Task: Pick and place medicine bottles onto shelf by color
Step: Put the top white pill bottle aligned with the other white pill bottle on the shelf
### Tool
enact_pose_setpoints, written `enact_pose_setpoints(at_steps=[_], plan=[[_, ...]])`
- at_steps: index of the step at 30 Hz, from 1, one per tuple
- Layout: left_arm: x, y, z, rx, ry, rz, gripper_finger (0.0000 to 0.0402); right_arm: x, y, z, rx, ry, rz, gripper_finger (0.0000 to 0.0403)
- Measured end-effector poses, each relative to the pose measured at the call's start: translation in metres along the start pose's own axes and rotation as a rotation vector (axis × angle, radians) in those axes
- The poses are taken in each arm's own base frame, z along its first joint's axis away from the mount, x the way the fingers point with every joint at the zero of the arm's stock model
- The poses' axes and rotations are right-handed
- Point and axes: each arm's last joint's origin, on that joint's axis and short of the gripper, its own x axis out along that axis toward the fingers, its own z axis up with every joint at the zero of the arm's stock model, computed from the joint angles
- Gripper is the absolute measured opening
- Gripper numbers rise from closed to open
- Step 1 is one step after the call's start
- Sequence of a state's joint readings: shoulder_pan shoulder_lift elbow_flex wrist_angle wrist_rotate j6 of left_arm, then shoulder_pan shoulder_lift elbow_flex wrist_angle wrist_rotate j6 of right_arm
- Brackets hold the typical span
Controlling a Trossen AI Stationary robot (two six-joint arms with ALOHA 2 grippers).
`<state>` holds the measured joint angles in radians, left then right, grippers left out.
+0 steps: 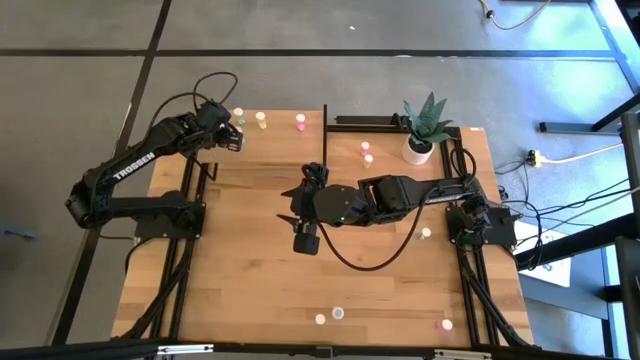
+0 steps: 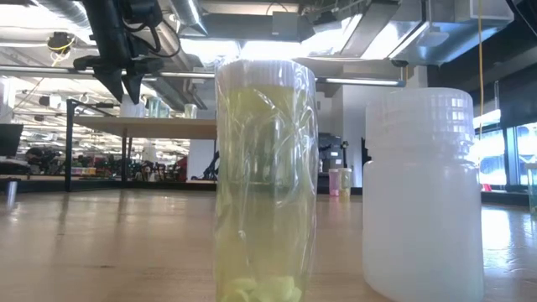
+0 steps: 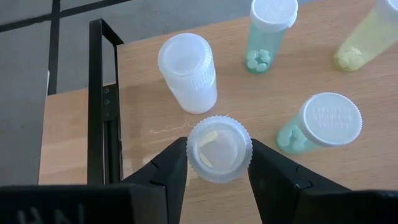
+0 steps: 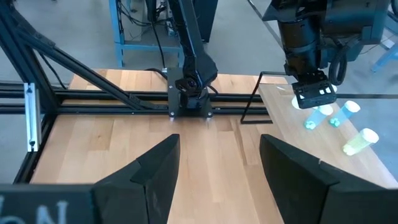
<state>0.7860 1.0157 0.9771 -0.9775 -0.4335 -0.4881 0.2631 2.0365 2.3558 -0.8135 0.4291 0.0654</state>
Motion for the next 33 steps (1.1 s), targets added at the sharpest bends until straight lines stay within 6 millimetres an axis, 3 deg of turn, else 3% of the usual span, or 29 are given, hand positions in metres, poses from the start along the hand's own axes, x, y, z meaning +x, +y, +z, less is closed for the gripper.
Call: enact_pose_setpoints(at_steps=[8, 33], plan=[[0.0000, 0.0000, 0.0000, 0.000, 0.000, 0.000, 0.0143, 0.0062, -0.0067, -0.0073, 0.057, 0.022, -0.211, 0.0223], [-0.0003, 0.0010, -0.0019, 0.008, 0.020, 0.009, 0.0144, 0.0062, -0.0030, -0.0066, 0.070, 0.025, -0.100, 0.0223]])
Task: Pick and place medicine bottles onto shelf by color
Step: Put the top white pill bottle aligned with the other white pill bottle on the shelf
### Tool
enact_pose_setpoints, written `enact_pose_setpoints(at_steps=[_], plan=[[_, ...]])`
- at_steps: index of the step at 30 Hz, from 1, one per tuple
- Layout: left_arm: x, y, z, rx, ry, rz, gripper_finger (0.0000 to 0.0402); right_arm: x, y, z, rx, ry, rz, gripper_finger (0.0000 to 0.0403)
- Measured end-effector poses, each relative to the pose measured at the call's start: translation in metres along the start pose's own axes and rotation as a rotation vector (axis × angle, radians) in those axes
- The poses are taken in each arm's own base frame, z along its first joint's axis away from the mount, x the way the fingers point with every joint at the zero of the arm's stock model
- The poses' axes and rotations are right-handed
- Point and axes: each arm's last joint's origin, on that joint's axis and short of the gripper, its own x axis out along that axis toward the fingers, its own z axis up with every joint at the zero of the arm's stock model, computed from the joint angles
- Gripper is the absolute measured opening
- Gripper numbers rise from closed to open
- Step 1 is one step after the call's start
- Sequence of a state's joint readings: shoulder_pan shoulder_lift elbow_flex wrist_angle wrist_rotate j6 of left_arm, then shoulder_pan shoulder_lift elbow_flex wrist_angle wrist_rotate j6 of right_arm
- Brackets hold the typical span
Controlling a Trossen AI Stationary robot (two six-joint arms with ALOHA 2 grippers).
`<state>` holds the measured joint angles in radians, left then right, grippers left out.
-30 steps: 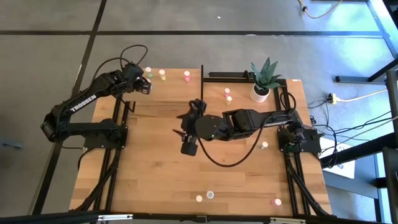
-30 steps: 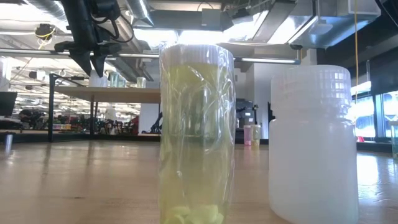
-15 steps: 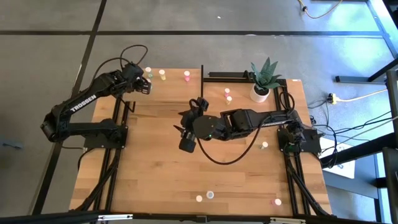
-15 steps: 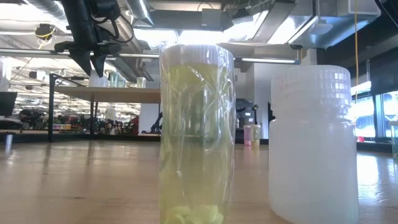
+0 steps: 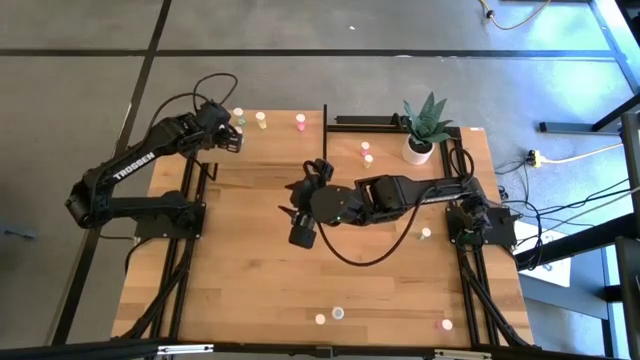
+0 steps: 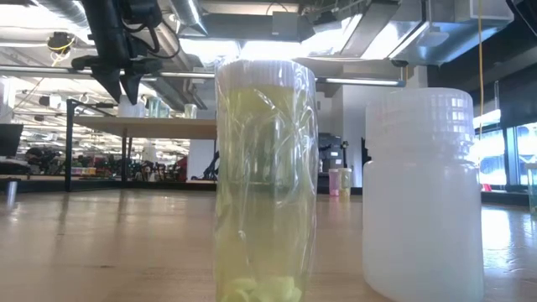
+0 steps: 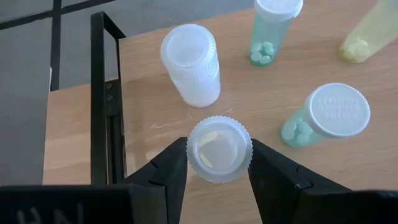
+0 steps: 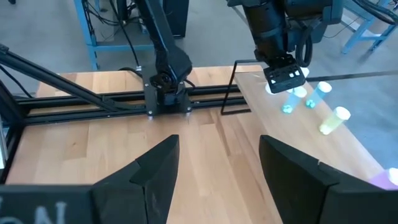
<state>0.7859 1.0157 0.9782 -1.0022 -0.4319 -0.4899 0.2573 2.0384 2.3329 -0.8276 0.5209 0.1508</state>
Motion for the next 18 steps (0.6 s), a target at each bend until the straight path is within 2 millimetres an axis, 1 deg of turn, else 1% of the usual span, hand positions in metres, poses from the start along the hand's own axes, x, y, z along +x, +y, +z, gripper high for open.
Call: enact_pose_setpoints(at_steps=[18], plan=[[-0.0001, -0.0004, 0.0007, -0.089, -0.005, -0.008, 0.0144, -0.0002, -0.0001, 0.0002, 0.001, -0.001, 0.000, 0.0223]])
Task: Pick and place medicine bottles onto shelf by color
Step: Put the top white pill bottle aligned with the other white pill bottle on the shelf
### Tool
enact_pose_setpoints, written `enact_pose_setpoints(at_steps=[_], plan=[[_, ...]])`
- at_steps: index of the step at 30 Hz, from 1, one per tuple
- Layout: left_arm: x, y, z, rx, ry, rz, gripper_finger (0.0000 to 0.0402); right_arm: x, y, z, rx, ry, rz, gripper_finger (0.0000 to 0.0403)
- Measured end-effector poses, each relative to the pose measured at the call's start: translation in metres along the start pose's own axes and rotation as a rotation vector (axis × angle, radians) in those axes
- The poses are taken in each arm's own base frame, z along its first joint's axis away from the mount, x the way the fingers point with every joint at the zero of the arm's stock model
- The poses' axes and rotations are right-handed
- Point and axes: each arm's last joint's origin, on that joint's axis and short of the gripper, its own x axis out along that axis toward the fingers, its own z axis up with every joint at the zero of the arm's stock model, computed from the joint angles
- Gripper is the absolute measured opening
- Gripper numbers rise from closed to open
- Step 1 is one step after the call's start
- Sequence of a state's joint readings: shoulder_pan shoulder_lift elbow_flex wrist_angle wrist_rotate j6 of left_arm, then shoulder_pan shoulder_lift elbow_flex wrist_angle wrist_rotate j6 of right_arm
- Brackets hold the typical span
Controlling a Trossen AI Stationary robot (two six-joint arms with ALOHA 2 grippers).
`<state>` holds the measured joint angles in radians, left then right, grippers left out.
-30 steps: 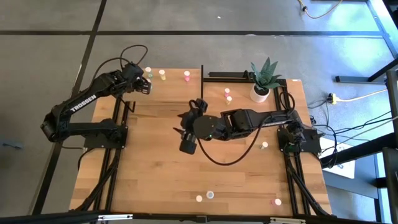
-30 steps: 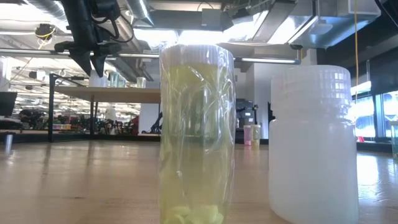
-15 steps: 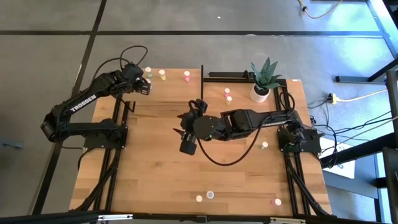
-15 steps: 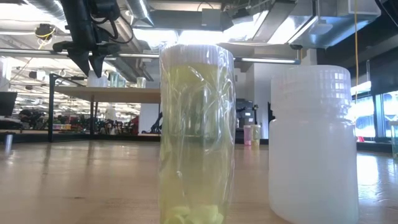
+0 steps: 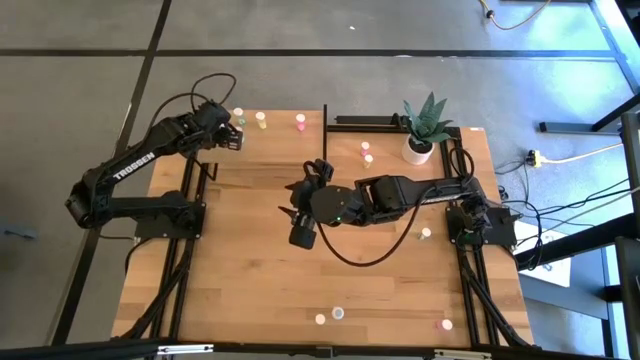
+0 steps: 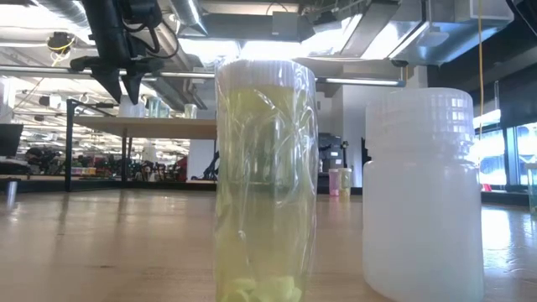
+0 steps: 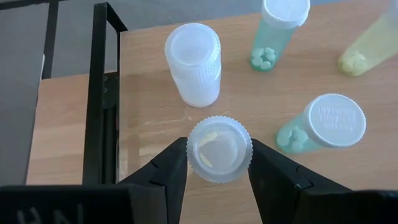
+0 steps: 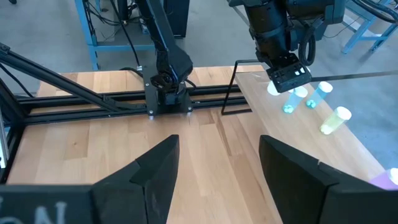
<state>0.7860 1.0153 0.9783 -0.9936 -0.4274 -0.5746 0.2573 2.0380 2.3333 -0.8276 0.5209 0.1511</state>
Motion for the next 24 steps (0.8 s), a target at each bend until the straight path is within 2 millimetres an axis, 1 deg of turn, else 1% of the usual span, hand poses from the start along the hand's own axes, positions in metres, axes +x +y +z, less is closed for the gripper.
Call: enact_pose_setpoints(at_steps=[5, 10, 24], plan=[[0.0000, -0.0004, 0.0006, -0.009, -0.006, -0.004, 0.0145, -0.0002, -0.0001, 0.0001, 0.000, 0.000, 0.000, 0.0223], [0.0000, -0.0004, 0.0006, -0.022, -0.006, -0.004, 0.0155, -0.0002, -0.0001, 0.0001, 0.000, 0.000, 0.000, 0.0223], [0.0001, 0.0000, 0.0008, -0.022, -0.014, 0.009, 0.0216, -0.0003, -0.0002, 0.0002, -0.001, -0.001, -0.001, 0.0223]])
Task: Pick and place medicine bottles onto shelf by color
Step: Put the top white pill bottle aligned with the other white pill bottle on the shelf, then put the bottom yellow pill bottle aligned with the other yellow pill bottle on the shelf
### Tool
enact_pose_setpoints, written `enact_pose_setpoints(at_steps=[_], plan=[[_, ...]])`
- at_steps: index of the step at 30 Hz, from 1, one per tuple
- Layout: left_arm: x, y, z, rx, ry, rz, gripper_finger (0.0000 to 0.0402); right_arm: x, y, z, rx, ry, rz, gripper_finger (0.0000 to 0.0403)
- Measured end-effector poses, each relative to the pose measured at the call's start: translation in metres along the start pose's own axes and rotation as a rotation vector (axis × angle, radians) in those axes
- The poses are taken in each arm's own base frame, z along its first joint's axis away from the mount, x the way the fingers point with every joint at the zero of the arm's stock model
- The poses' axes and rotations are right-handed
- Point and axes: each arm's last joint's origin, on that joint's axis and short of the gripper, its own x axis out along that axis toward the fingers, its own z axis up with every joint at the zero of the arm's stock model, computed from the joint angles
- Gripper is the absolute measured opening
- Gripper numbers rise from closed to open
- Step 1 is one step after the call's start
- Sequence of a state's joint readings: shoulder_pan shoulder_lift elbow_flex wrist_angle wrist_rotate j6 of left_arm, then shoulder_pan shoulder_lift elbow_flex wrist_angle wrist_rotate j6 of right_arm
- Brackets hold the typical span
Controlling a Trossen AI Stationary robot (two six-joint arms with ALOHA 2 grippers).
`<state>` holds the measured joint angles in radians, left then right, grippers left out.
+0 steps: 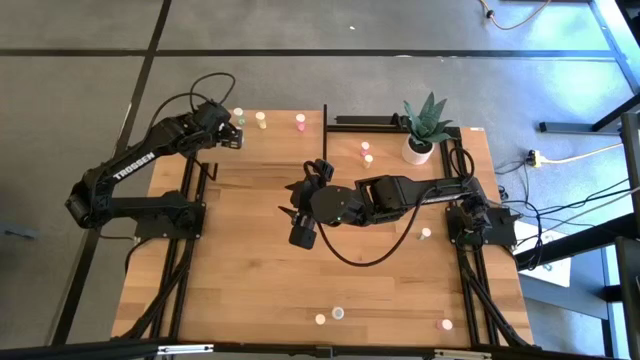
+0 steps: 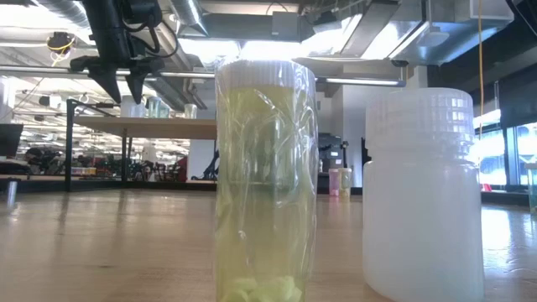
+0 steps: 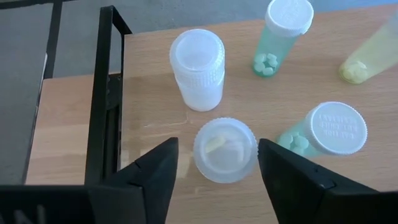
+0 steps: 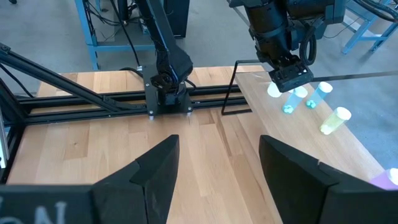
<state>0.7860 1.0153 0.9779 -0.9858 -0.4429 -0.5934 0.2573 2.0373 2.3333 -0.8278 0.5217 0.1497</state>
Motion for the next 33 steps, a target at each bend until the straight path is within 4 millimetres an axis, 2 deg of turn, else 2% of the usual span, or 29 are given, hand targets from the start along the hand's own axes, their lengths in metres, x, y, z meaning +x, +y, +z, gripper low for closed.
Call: enact_pose_setpoints(at_steps=[5, 9, 17, 23, 33], plan=[[-0.003, 0.002, 0.000, -0.005, -0.010, -0.006, 0.0233, 0.000, 0.000, 0.000, 0.000, 0.000, 0.000, 0.0223], [-0.015, 0.009, -0.001, -0.029, -0.053, -0.035, 0.0235, 0.000, 0.000, 0.000, 0.001, 0.000, 0.000, 0.0223], [-0.073, 0.029, 0.009, -0.017, -0.247, -0.176, 0.0235, 0.000, 0.000, 0.000, 0.002, 0.000, 0.000, 0.0223], [-0.107, 0.036, 0.007, 0.173, -0.321, -0.381, 0.0235, 0.000, 0.000, 0.000, 0.002, 0.000, 0.000, 0.0223], [-0.127, 0.023, -0.015, 0.581, -0.241, -0.856, 0.0235, 0.000, 0.000, 0.000, 0.002, 0.000, 0.001, 0.0223]])
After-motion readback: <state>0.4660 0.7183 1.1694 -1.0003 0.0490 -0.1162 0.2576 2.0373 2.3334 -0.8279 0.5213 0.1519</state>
